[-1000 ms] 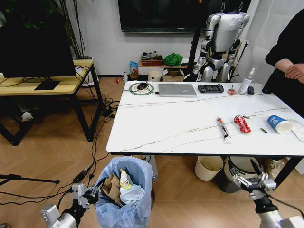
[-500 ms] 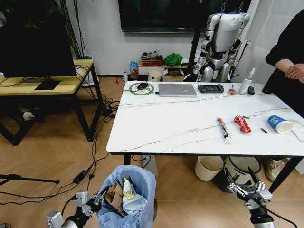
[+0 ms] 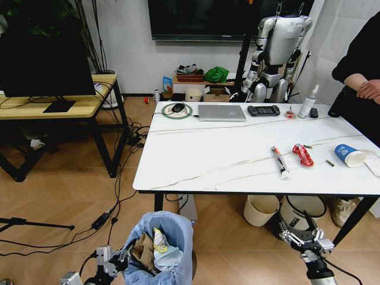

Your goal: Pick up the trash bin and place the trash from the table into it.

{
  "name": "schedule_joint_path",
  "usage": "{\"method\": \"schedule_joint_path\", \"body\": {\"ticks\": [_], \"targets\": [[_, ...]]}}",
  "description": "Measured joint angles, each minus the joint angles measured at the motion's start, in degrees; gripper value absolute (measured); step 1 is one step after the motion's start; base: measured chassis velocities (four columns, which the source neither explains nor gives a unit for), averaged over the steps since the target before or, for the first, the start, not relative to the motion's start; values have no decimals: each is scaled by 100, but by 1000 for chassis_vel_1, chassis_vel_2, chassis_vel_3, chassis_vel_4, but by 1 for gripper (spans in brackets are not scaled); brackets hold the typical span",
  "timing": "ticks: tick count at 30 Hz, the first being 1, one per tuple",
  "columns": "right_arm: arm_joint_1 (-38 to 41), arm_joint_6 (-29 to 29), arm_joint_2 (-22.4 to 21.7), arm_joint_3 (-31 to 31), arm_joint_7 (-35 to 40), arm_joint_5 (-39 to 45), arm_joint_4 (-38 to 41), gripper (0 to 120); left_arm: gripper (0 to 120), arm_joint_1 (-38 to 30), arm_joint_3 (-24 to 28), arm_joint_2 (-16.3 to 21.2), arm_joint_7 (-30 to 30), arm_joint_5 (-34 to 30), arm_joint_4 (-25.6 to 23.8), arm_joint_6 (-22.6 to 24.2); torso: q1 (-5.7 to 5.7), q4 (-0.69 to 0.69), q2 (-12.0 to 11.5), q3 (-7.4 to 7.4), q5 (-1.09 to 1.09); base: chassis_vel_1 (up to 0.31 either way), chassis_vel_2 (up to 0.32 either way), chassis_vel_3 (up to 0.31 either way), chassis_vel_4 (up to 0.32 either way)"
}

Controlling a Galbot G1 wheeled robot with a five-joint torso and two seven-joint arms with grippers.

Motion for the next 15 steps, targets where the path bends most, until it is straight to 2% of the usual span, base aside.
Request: {"method": "schedule_joint_path", "body": {"ticks": [15], "targets": [[116, -28, -9, -35, -106, 140, -266, 100, 0, 39, -49, -158, -16, 60, -73, 10, 0, 0, 0, 0, 0, 0, 0, 0, 0]]}}
